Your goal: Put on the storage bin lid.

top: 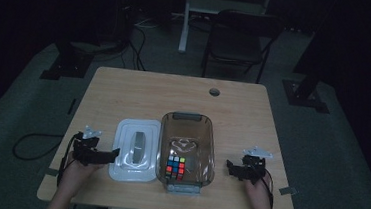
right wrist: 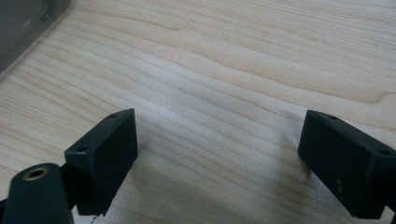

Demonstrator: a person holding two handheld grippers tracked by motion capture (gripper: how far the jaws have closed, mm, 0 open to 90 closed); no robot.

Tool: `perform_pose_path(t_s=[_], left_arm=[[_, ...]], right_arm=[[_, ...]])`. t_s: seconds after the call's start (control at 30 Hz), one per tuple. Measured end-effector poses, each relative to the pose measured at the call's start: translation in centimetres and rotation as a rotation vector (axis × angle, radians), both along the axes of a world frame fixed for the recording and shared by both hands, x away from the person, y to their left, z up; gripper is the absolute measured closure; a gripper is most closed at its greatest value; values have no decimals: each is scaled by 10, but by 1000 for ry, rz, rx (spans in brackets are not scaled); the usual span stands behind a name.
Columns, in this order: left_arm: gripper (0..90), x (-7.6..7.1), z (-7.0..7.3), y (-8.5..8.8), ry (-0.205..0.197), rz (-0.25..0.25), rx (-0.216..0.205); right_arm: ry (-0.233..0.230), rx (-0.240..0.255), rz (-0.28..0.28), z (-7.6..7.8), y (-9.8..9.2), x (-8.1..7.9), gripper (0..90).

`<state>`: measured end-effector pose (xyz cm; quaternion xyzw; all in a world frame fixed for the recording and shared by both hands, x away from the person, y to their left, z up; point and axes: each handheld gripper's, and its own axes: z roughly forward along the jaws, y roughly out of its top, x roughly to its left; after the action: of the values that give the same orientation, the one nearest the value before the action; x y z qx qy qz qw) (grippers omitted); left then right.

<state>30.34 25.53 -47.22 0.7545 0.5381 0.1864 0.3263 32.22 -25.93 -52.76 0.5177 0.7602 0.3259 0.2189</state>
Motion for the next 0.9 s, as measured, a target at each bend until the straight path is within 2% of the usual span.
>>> perform_pose_path(t_s=[0.13, 0.2, 0.23, 0.27, 0.33, 0.43, 0.77, 0.83, 0.9], left_arm=[[16, 0, 4, -14, -8, -48, -3], [16, 0, 4, -17, -9, -48, -9], [16, 1, 5, -22, -7, -70, -34], [16, 1, 6, -26, -11, -72, -37], [16, 2, 6, -34, -18, -84, -17], [16, 4, 5, -42, -21, -104, -22], [17, 10, -4, -63, -26, -105, -34], [61, 13, -6, -67, -33, -89, -34], [61, 15, -8, -70, -29, -92, -35]], right_arm=[[0, 0, 0, 0, 0, 0, 117], [0, 0, 0, 0, 0, 0, 118], [0, 0, 0, 0, 0, 0, 118], [0, 0, 0, 0, 0, 0, 118], [0, 0, 0, 0, 0, 0, 117], [0, 0, 0, 0, 0, 0, 118], [0, 0, 0, 0, 0, 0, 118], [1, -1, 0, 0, 0, 0, 118], [1, 0, 0, 0, 0, 0, 118]])
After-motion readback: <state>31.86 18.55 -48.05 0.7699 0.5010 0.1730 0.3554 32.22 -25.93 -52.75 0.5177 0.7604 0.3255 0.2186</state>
